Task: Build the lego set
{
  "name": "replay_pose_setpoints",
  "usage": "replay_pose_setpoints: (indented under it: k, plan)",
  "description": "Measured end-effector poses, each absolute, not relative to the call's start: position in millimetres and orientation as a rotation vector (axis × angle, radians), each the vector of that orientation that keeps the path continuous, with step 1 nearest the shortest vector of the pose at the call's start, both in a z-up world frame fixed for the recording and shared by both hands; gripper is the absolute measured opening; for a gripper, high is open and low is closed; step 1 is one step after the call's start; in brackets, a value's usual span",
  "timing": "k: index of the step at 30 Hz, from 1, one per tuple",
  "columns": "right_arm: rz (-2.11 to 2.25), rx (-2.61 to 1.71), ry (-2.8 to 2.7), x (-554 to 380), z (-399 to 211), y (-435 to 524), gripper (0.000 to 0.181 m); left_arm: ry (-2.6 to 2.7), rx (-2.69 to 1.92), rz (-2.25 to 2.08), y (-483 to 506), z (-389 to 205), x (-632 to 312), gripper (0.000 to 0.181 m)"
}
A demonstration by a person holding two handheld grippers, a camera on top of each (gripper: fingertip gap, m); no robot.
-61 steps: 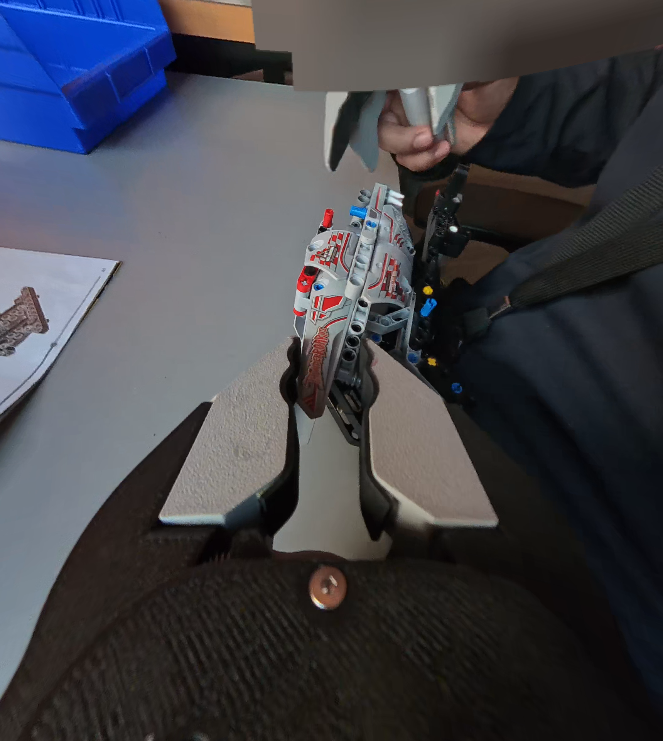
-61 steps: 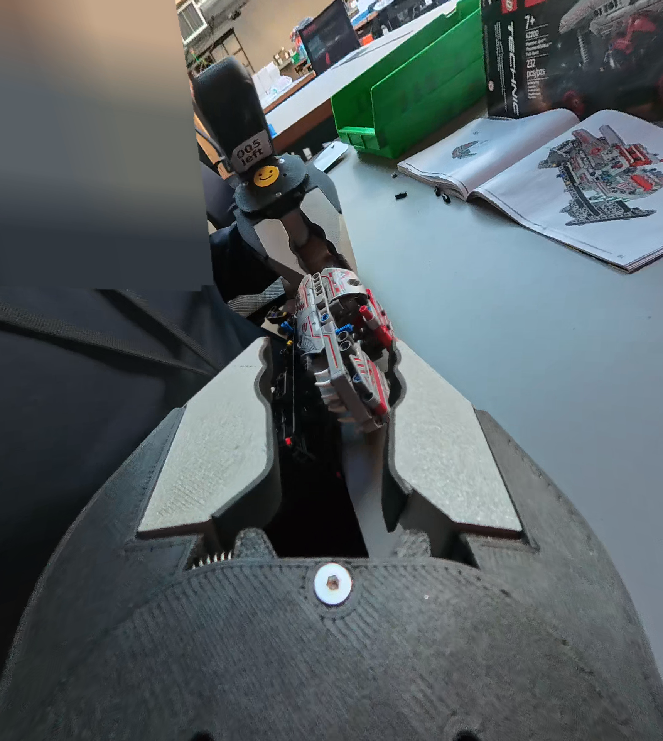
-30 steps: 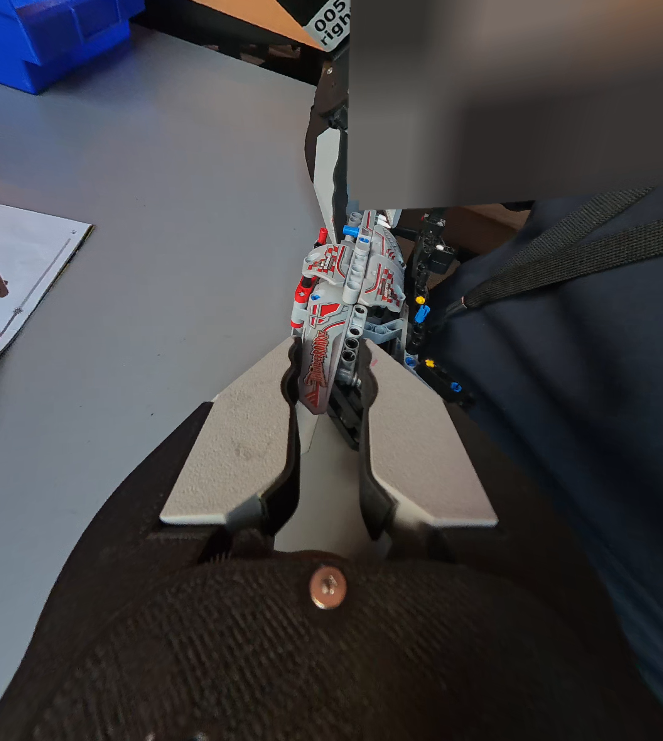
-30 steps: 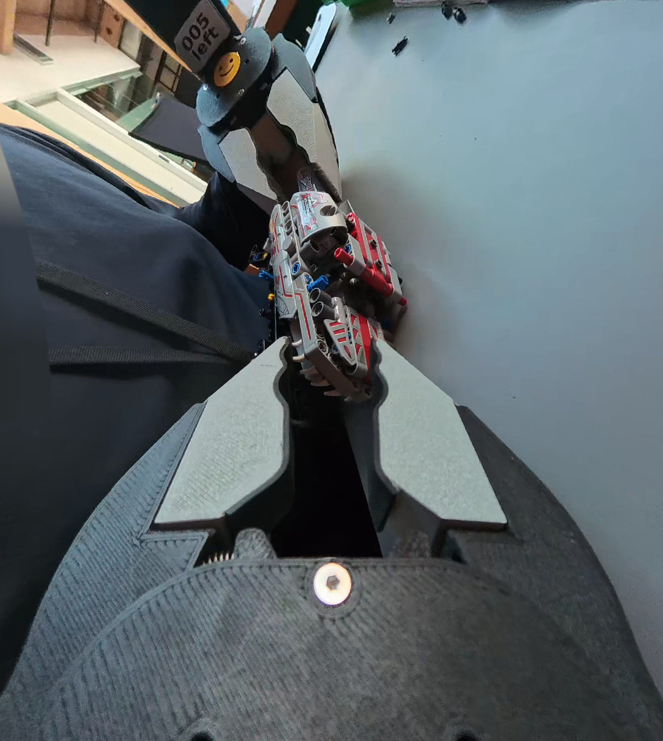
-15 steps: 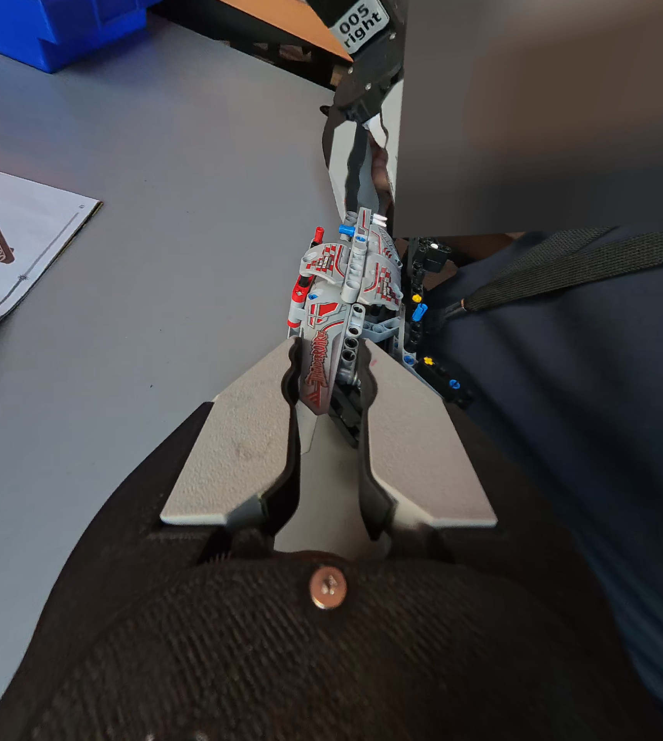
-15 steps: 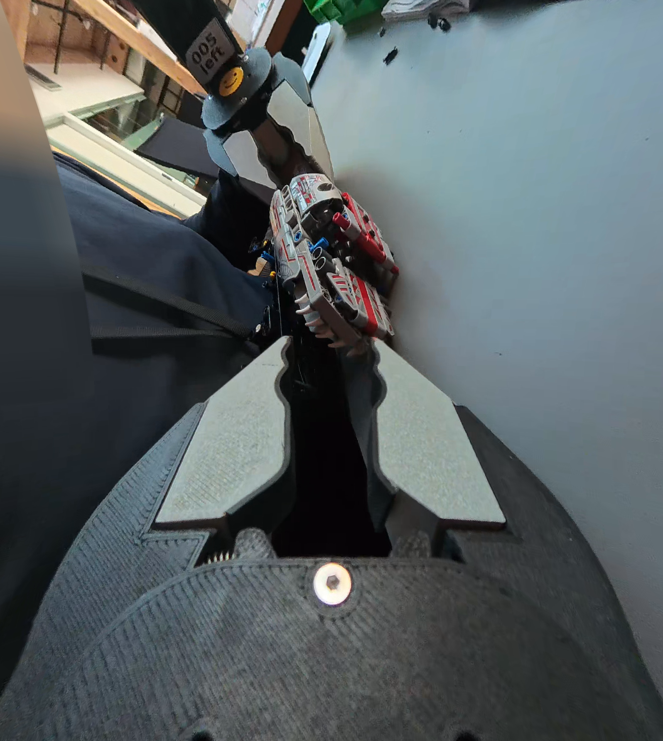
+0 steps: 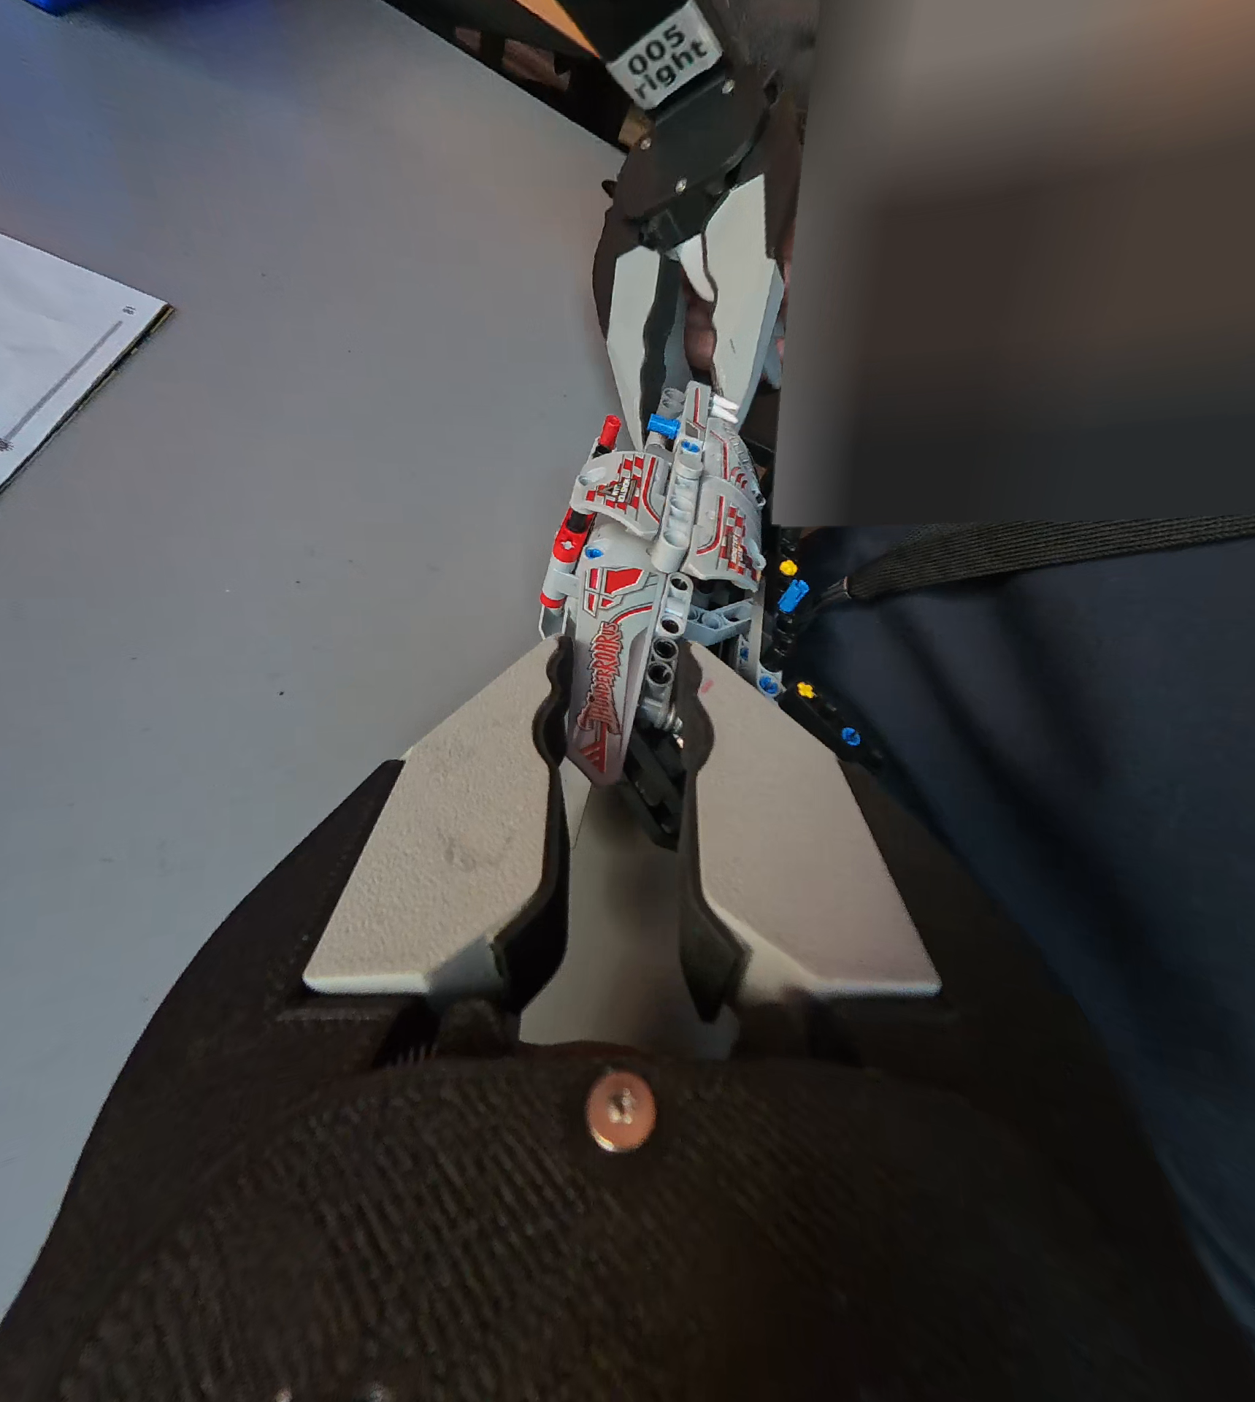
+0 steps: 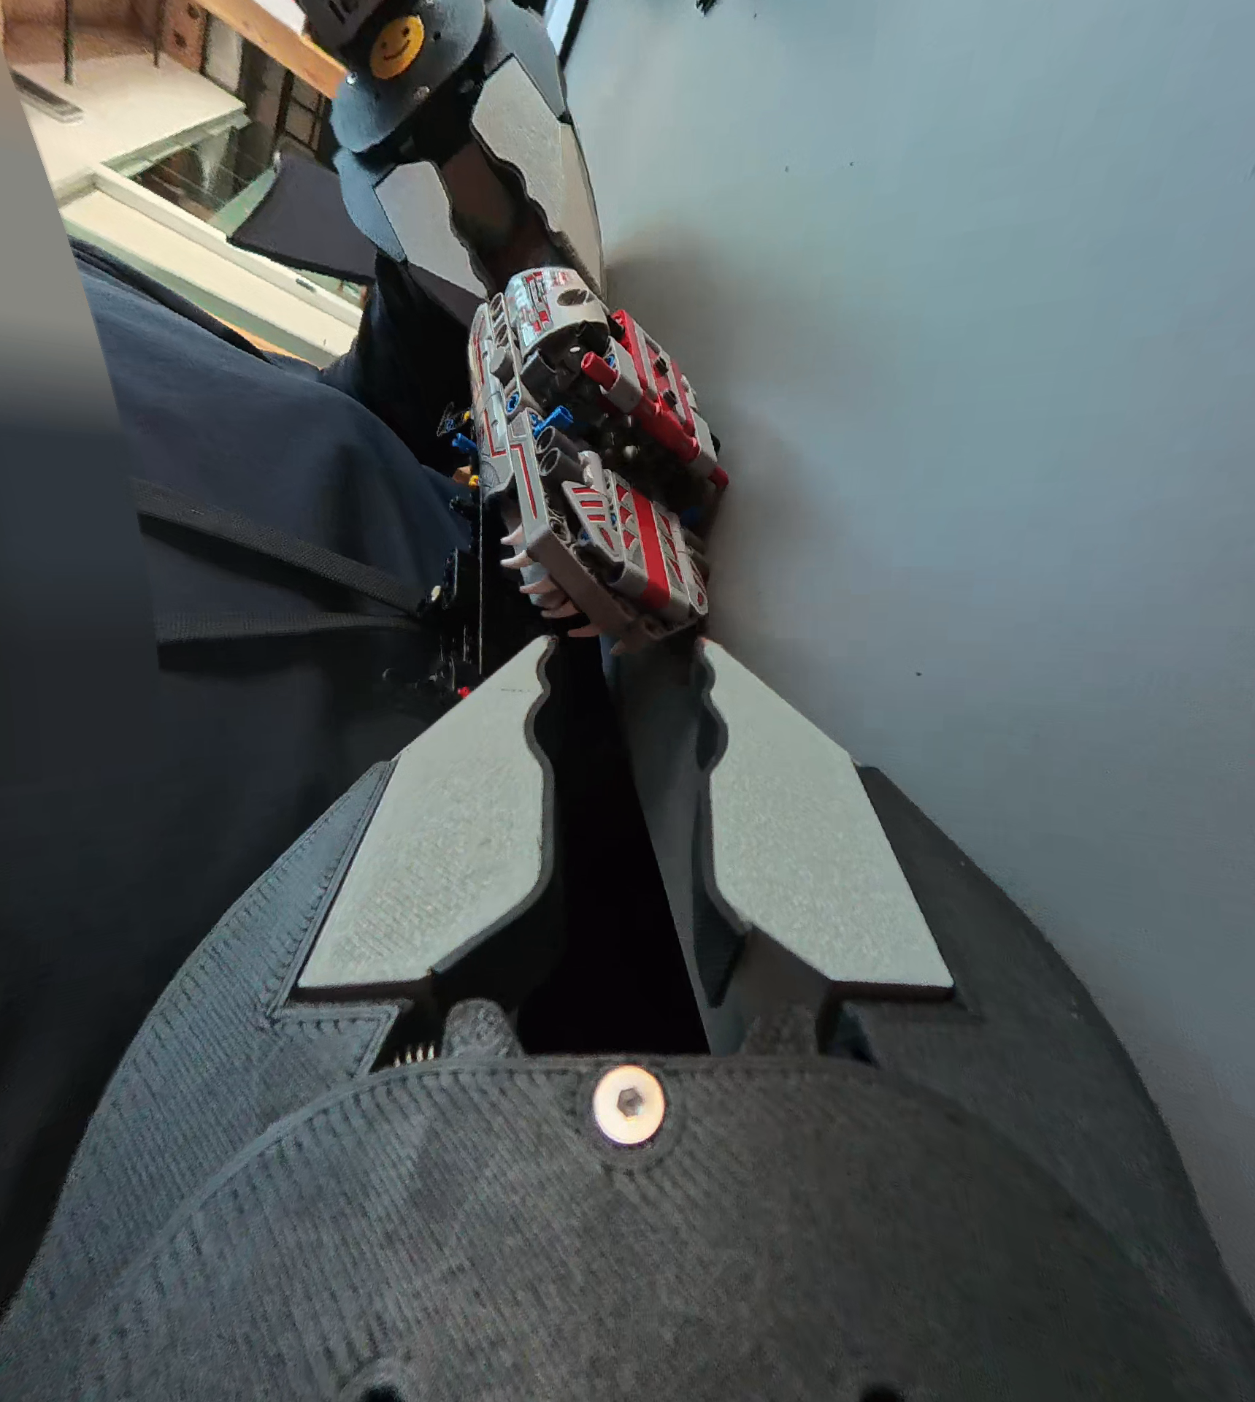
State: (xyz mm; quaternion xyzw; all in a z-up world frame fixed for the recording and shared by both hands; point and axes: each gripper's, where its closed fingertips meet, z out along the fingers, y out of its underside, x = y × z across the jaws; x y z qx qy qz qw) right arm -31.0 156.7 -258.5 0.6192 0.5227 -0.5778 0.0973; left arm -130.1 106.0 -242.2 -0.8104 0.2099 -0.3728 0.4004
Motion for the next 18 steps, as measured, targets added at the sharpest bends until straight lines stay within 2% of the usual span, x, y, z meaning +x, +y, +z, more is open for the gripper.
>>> replay_pose_setpoints:
  k: [5,18]
  plan:
    - [-1.654,1.769,1.556,-29,-261,142,0.017,0.537,-2.047,-0.939,106,-242,-130,0.024]
    - [-1.672,1.819,1.688,-32,-255,138,0.008,0.569,-1.945,-0.872,98,-216,-125,0.023]
